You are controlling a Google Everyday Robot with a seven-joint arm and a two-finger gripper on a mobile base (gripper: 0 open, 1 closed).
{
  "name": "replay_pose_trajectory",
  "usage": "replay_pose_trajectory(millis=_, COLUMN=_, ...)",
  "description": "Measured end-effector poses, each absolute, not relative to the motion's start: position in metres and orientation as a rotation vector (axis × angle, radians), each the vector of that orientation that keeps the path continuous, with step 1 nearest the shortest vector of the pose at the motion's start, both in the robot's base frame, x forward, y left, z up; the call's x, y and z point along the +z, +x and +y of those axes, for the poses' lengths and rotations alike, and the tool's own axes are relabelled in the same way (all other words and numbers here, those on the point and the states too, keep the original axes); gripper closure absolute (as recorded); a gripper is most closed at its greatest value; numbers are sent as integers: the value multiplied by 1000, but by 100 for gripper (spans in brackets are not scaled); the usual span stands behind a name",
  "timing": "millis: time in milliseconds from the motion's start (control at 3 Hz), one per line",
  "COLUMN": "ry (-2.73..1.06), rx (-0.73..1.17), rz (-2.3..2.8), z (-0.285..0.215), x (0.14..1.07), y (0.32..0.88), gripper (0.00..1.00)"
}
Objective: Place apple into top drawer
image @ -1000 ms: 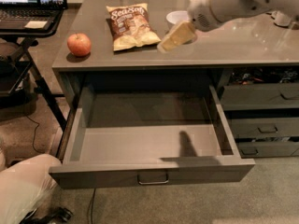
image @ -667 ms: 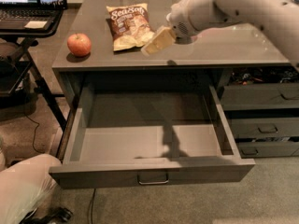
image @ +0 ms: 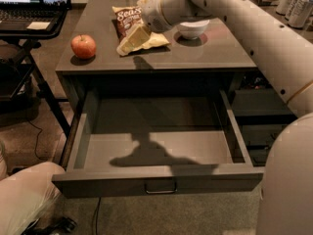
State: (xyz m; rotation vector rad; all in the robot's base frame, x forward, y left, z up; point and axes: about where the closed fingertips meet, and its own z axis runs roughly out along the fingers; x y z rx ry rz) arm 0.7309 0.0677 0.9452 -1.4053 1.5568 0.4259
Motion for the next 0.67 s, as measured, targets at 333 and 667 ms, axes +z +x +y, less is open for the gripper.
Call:
replay_pose_trajectory(millis=333, ry=-1405, rx=426, rz=1557, z=68, x=945, y=731, gripper=0)
replay_pose_trajectory(millis=667, ry=-1351, rx=451, rz=1579, z=86, x=930, y=740, gripper=0)
